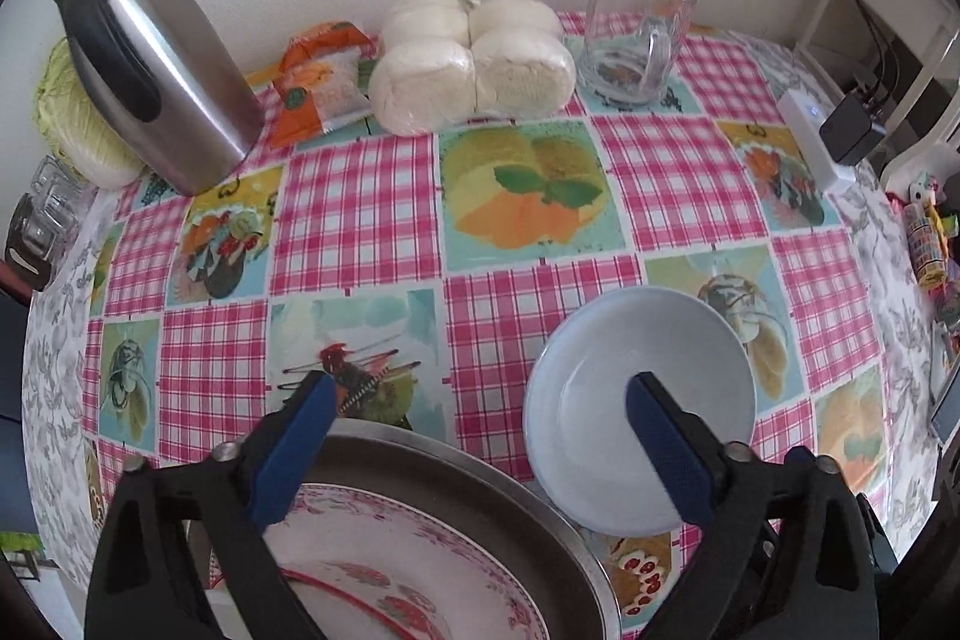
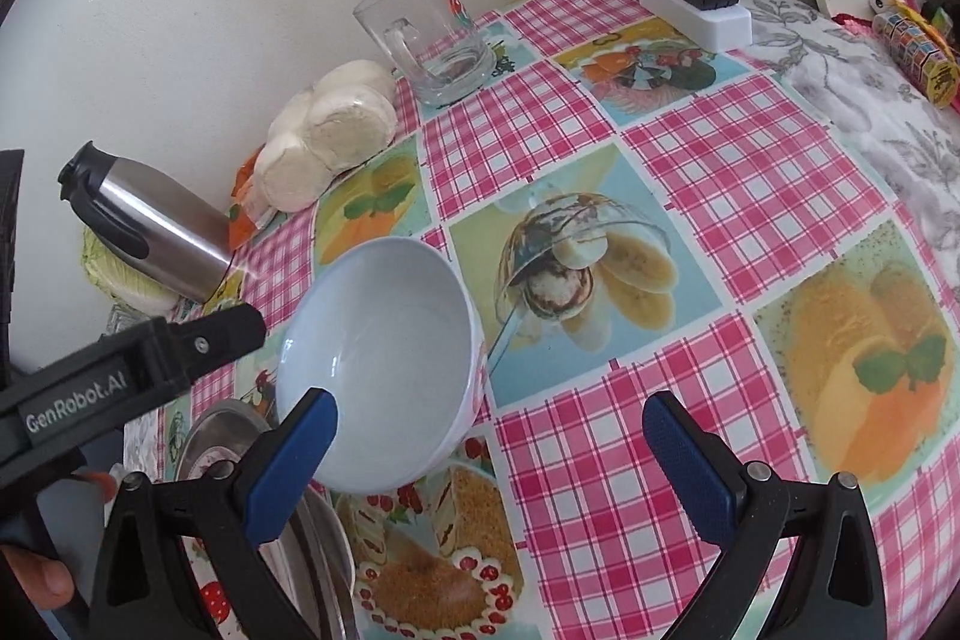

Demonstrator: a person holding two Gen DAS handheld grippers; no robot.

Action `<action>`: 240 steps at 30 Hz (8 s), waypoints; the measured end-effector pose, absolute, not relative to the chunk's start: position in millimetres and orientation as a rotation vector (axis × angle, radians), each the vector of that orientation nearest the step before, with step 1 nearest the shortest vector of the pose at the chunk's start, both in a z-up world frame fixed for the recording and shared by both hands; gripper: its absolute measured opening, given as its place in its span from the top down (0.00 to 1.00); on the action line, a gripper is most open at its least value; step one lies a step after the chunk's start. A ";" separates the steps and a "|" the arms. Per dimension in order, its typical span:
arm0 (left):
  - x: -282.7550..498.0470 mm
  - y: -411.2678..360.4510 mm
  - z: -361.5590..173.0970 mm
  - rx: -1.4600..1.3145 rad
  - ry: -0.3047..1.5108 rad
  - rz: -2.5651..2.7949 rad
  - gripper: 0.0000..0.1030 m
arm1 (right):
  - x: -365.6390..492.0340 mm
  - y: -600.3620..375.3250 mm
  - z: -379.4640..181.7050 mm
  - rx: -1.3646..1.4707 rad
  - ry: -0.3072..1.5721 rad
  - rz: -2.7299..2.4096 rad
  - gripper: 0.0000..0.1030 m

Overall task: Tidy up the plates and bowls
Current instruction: 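Move both grippers to the rim of the pale blue bowl, then close both grippers on the pale blue bowl rim, then lift the pale blue bowl and carry it over the steel pan, then lower the pale blue bowl into the white square bowl with both grippers, then open both grippers and release the pale blue bowl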

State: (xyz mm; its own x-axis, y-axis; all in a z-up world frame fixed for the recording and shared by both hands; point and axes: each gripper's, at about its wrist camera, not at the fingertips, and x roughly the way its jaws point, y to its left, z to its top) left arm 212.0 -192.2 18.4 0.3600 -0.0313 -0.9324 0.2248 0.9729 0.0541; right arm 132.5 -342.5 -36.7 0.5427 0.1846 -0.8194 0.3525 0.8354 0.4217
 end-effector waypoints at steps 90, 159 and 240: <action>153.4 -208.5 45.5 -0.010 1.120 -0.289 0.72 | 110.0 -349.0 -3.5 0.699 0.973 -0.036 0.85; 70.1 -8.4 75.0 -0.392 0.874 -0.112 0.79 | 95.3 -159.5 59.6 0.327 0.984 0.151 0.85; 64.6 2.4 87.8 -0.319 0.836 -0.027 0.24 | 94.1 -179.7 70.0 0.277 0.952 0.092 0.40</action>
